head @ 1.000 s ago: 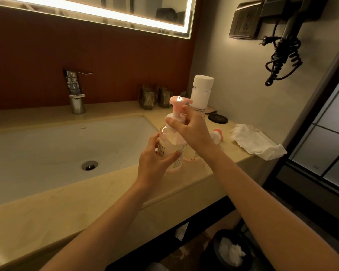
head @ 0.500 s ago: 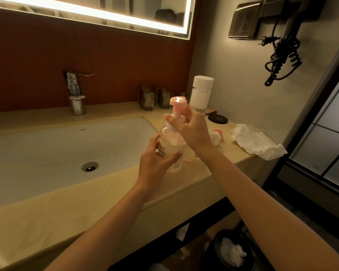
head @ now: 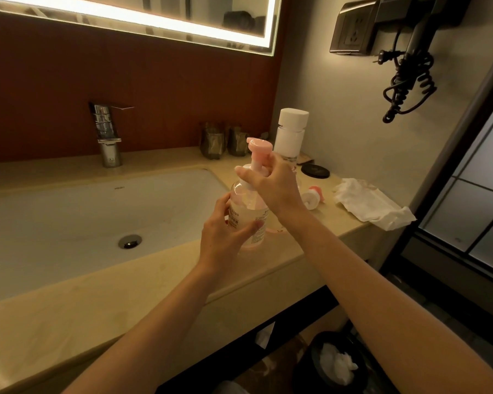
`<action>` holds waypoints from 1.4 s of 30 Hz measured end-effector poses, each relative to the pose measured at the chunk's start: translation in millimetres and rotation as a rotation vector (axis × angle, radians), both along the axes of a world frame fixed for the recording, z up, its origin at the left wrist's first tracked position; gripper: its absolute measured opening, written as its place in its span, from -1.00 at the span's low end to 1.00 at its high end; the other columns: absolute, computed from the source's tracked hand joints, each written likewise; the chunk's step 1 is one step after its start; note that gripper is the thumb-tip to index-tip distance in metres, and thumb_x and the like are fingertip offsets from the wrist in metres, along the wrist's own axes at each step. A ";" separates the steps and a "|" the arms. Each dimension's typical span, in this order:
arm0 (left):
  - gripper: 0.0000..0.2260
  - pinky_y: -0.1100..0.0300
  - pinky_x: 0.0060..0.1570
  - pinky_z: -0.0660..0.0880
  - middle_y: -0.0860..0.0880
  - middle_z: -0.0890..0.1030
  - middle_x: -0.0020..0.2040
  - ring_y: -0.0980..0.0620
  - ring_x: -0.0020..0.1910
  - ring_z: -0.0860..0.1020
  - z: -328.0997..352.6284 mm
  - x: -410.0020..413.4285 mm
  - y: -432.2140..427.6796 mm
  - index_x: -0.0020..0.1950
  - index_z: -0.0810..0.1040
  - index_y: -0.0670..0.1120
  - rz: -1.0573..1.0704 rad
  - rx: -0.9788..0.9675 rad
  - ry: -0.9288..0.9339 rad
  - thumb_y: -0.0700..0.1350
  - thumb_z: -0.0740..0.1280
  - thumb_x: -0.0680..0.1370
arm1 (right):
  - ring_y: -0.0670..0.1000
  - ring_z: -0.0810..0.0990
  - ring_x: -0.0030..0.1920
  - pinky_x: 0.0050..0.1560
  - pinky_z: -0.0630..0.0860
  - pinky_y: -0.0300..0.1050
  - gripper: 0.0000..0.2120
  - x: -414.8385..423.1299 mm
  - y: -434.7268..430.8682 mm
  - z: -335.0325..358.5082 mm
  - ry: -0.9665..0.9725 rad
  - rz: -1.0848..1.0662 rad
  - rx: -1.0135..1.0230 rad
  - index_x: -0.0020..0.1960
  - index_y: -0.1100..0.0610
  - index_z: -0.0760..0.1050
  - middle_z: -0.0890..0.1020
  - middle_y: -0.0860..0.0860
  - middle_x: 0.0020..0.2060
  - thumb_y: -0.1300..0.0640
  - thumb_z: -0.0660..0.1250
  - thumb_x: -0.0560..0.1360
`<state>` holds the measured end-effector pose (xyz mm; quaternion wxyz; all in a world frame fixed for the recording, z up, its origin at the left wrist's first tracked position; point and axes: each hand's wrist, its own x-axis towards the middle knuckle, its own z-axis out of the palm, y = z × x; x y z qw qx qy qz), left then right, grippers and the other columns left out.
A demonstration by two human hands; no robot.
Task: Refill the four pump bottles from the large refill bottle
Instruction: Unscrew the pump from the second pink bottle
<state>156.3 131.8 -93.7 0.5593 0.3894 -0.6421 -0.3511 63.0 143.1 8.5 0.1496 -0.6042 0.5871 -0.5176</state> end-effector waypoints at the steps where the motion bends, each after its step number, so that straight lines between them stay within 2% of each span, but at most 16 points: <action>1: -0.39 0.36 -0.07 0.48 0.15 0.49 0.04 0.13 0.02 0.52 0.1 0.1 -0.1 0.31 0.31 0.11 0.000 0.000 -0.001 -0.04 0.50 0.34 | 0.02 0.49 0.17 0.05 0.39 -0.24 -0.45 -0.1 -0.6 -0.9 0.013 -0.022 -0.004 0.31 0.19 0.37 0.52 0.08 0.19 0.01 0.42 0.41; 3: -0.39 0.41 -0.11 0.46 0.14 0.50 0.04 0.17 -0.01 0.52 0.5 0.1 0.1 0.33 0.32 0.06 0.002 -0.004 -0.004 -0.05 0.51 0.34 | 0.01 0.48 0.15 0.05 0.40 -0.27 -0.42 -0.9 -1.2 -2.9 0.041 -0.071 -0.027 0.27 0.20 0.39 0.51 0.08 0.17 -0.03 0.46 0.36; 6: -0.38 0.38 -0.09 0.49 0.10 0.52 0.07 0.14 0.01 0.53 -0.5 0.2 -1.3 0.33 0.32 0.06 0.006 -0.011 -0.009 -0.05 0.51 0.34 | 0.01 0.51 0.10 0.05 0.42 -0.26 -0.50 -1.5 0.9 -4.0 0.043 -0.078 -0.050 0.22 0.20 0.42 0.54 0.08 0.13 0.03 0.46 0.37; 8: -0.39 0.30 -0.05 0.51 0.10 0.52 0.07 0.13 0.03 0.54 -1.8 0.5 -2.5 0.32 0.32 0.09 0.003 -0.012 -0.007 -0.04 0.51 0.34 | -0.02 0.50 0.08 0.04 0.41 -0.26 -0.56 -1.4 3.4 -2.6 0.030 -0.044 -0.027 0.24 0.20 0.42 0.55 0.06 0.14 0.11 0.42 0.42; 11: -0.39 0.32 -0.08 0.52 0.11 0.52 0.07 0.16 0.02 0.53 -2.3 0.5 -2.3 0.31 0.32 0.11 -0.002 -0.002 0.002 -0.04 0.51 0.34 | 0.01 0.50 0.15 0.02 0.38 -0.25 -0.57 -0.8 4.7 0.4 -0.011 0.009 0.017 0.30 0.19 0.37 0.53 0.05 0.18 0.16 0.36 0.46; 14: -0.40 0.37 -0.13 0.49 0.12 0.51 0.07 0.18 0.01 0.53 -1.7 0.2 -1.2 0.31 0.32 0.11 -0.002 0.001 0.002 -0.03 0.50 0.34 | 0.05 0.47 0.21 0.04 0.37 -0.23 -0.48 1.0 2.6 1.9 0.007 0.023 0.043 0.34 0.18 0.32 0.50 0.07 0.23 0.08 0.39 0.45; 18: -0.40 0.41 -0.14 0.47 0.16 0.49 0.05 0.21 -0.01 0.51 0.0 -0.4 0.0 0.31 0.32 0.08 -0.003 0.004 0.003 -0.06 0.50 0.35 | 0.02 0.45 0.19 0.05 0.37 -0.27 -0.40 0.9 0.2 -1.2 0.047 -0.068 -0.005 0.31 0.17 0.34 0.46 0.08 0.22 -0.01 0.45 0.37; 22: -0.42 0.32 -0.06 0.50 0.12 0.51 0.07 0.12 0.04 0.53 -0.7 -0.1 0.1 0.26 0.30 0.15 -0.009 -0.004 0.004 -0.06 0.50 0.35 | 0.00 0.47 0.15 0.08 0.42 -0.22 -0.49 -0.9 2.0 -4.8 0.019 -0.053 -0.012 0.30 0.16 0.34 0.49 0.07 0.22 0.09 0.42 0.42; 25: -0.41 0.34 -0.08 0.49 0.09 0.51 0.09 0.13 0.05 0.52 0.1 0.0 0.9 0.28 0.30 0.13 -0.012 0.000 0.010 -0.06 0.50 0.35 | 0.00 0.46 0.16 0.06 0.42 -0.21 -0.53 0.1 6.3 -4.1 -0.075 0.022 0.008 0.35 0.13 0.31 0.49 0.05 0.24 0.17 0.34 0.48; 28: -0.41 0.37 -0.13 0.49 0.12 0.50 0.07 0.15 0.01 0.53 0.6 -0.2 1.7 0.29 0.30 0.12 -0.011 0.009 0.011 -0.06 0.50 0.35 | 0.02 0.44 0.22 0.08 0.40 -0.20 -0.47 1.5 4.1 -4.2 -0.059 0.008 -0.019 0.36 0.11 0.30 0.47 0.05 0.27 0.08 0.38 0.45; 32: -0.42 0.44 -0.19 0.47 0.19 0.48 0.04 0.22 -0.03 0.52 1.3 -0.4 2.2 0.27 0.29 0.14 -0.009 0.018 0.010 -0.05 0.50 0.35 | 0.04 0.48 0.15 0.13 0.48 -0.11 -0.38 0.1 -2.9 -3.7 0.052 -0.131 -0.061 0.31 0.13 0.34 0.50 0.08 0.17 -0.06 0.46 0.35; 36: -0.42 0.40 -0.14 0.48 0.17 0.48 0.06 0.16 0.01 0.52 1.2 -1.2 1.8 0.27 0.29 0.14 -0.002 0.003 0.000 -0.04 0.50 0.35 | 0.02 0.49 0.12 0.06 0.44 -0.22 -0.46 0.7 -2.3 -7.8 0.131 -0.138 -0.064 0.30 0.14 0.34 0.51 0.07 0.16 0.01 0.42 0.41; 39: -0.42 0.37 -0.12 0.49 0.12 0.50 0.07 0.16 0.00 0.53 1.6 -0.5 3.0 0.28 0.30 0.13 -0.011 0.002 0.007 -0.05 0.49 0.36 | -0.03 0.47 0.09 0.01 0.38 -0.26 -0.56 2.2 2.9 -8.0 0.069 -0.068 -0.064 0.32 0.17 0.34 0.51 0.07 0.19 0.11 0.34 0.48; 42: -0.41 0.34 -0.08 0.51 0.08 0.51 0.09 0.14 0.03 0.53 1.0 0.6 2.7 0.29 0.31 0.11 -0.017 0.002 0.007 -0.06 0.50 0.35 | -0.03 0.48 0.11 0.02 0.41 -0.25 -0.58 2.7 4.8 -6.8 0.009 -0.030 -0.053 0.33 0.14 0.34 0.51 0.04 0.20 0.07 0.29 0.51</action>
